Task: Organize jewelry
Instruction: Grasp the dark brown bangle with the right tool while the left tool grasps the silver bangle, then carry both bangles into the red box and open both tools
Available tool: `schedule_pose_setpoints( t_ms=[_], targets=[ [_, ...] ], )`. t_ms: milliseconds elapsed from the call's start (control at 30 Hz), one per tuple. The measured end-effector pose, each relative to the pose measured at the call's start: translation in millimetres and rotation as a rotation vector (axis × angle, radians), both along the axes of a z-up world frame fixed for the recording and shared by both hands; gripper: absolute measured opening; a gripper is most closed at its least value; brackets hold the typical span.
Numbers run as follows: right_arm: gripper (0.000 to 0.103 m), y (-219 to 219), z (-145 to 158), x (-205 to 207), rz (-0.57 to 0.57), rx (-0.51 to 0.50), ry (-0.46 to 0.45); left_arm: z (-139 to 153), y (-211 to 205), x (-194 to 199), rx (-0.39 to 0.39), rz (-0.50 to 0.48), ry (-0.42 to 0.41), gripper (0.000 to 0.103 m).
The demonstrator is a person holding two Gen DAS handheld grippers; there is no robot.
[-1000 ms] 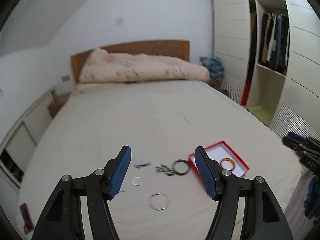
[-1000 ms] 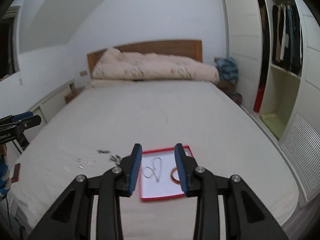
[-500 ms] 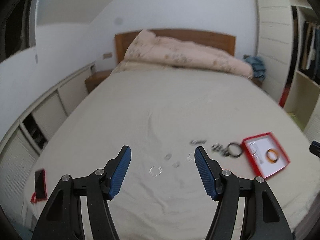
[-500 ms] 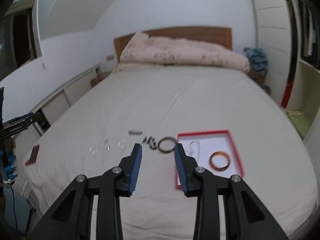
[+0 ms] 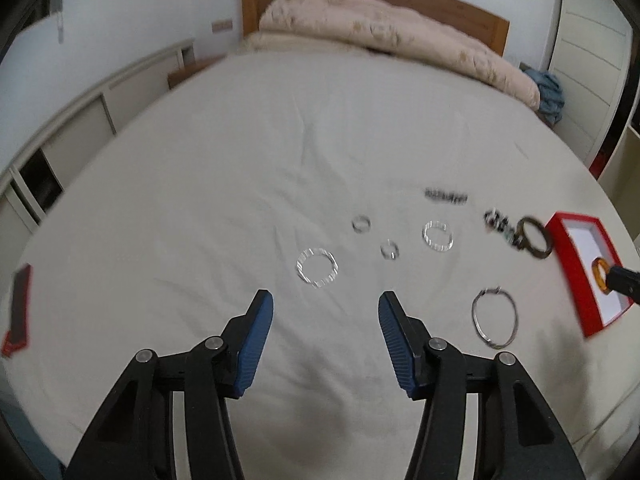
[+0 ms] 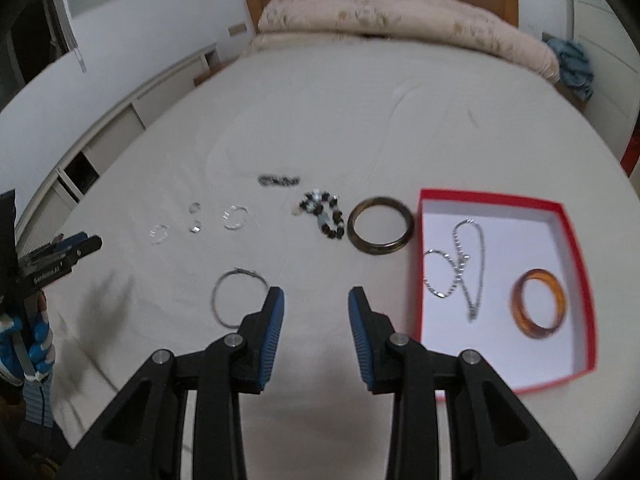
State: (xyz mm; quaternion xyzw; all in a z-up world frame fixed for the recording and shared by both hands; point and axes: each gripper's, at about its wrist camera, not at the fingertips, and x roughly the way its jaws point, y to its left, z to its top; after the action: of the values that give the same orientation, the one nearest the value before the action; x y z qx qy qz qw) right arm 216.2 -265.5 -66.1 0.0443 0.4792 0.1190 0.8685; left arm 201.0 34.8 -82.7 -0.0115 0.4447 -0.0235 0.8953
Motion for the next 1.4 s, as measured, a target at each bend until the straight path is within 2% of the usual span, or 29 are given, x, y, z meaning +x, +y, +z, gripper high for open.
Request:
schedule_pose_setpoints(
  t_ms=[133, 267, 400, 500, 633, 767, 833, 900, 933, 967, 1033, 1100, 1400],
  targets=[
    [0.032, 1.6, -26.7, 29.3, 0.011, -0.023, 0.040, -22.4, -22.3, 7.3, -0.045, -0.051, 0.046, 0.054],
    [0.032, 2.6, -43.2, 56.4, 0.040, -0.047, 0.064, -33.7, -62.4, 13.4, -0.077, -0.167, 0.083, 0.054],
    [0.031, 4.7, -55.7, 79.7, 0.083, -0.066, 0.090, -41.8, -98.1, 23.5, -0.091, -0.255, 0.106, 0.048],
    [0.031, 5.9, -67.4, 92.2, 0.111, -0.079, 0.117, -49.8, -118.6, 35.0, -0.077, -0.296, 0.126, 0.044],
    [0.029, 7.6, -83.4, 107.5, 0.160, -0.114, 0.168, -69.9, -136.5, 48.1, -0.021, -0.343, 0.187, 0.036],
    [0.025, 7.8, -94.1, 118.9, 0.207, -0.165, 0.218, -71.9, -142.4, 45.7, 0.027, -0.380, 0.167, 0.035],
    [0.023, 11.7, -97.9, 122.8, 0.252, -0.201, 0.237, -71.4, -142.3, 44.6, 0.031, -0.383, 0.160, 0.029],
    [0.022, 13.6, -98.4, 126.7, 0.271, -0.214, 0.248, -71.2, -143.5, 44.2, 0.031, -0.384, 0.151, 0.019],
    [0.020, 14.0, -98.3, 128.3, 0.278, -0.222, 0.248, -71.9, -144.5, 43.8, 0.033, -0.386, 0.146, 0.009],
    [0.018, 14.0, -97.9, 129.4, 0.279, -0.227, 0.247, -72.4, -146.4, 44.8, 0.035, -0.385, 0.144, 0.007],
    [0.017, 14.2, -95.7, 129.6, 0.281, -0.232, 0.239, -70.3, -145.9, 43.0, 0.034, -0.373, 0.136, 0.005],
    [0.008, 13.8, -88.9, 127.4, 0.275, -0.210, 0.218, -67.4, -142.4, 41.0, 0.020, -0.356, 0.131, 0.004],
    [0.007, 16.2, -40.2, 100.2, 0.236, -0.006, 0.119, -34.7, -111.9, 19.1, 0.020, -0.288, 0.091, 0.004]
  ],
)
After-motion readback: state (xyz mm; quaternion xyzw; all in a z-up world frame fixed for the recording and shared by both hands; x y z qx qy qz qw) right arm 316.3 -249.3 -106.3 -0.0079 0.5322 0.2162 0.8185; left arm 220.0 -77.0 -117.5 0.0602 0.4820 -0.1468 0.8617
